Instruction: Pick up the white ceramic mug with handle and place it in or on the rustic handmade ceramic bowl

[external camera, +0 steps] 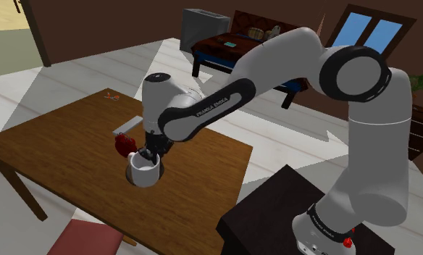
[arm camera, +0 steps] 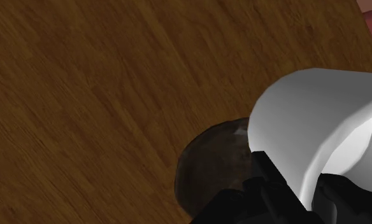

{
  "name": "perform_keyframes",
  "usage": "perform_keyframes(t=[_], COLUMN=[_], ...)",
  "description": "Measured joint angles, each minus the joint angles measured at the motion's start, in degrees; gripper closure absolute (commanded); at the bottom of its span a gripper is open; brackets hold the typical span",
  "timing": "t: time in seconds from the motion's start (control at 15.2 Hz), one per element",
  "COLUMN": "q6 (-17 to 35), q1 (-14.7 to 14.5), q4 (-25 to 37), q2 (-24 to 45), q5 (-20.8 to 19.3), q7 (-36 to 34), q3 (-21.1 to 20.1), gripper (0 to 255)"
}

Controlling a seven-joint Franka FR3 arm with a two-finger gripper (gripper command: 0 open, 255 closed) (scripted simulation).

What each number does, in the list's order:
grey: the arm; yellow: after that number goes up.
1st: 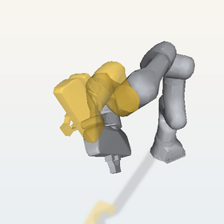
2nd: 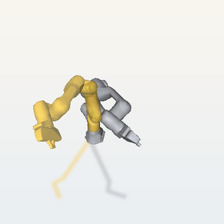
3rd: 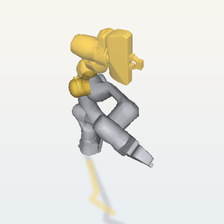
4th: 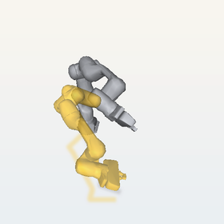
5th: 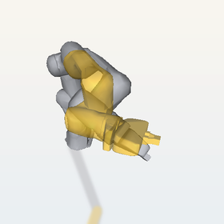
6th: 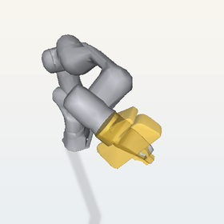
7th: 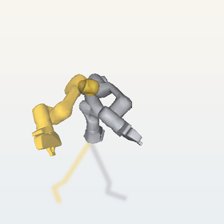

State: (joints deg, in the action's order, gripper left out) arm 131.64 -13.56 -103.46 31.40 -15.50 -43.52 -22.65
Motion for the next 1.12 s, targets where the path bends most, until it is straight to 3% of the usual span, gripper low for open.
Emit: perform_keyframes(t=[0.53,1.12], q6=[-10.21,-7.13], q1=[1.50,1.12], q4=[21.04,22.68], q2=[10.59,15.38], q5=[-0.28,-1.42], q7=[7.72,7.96], q3=[2.25,3.40], gripper=[255,255])
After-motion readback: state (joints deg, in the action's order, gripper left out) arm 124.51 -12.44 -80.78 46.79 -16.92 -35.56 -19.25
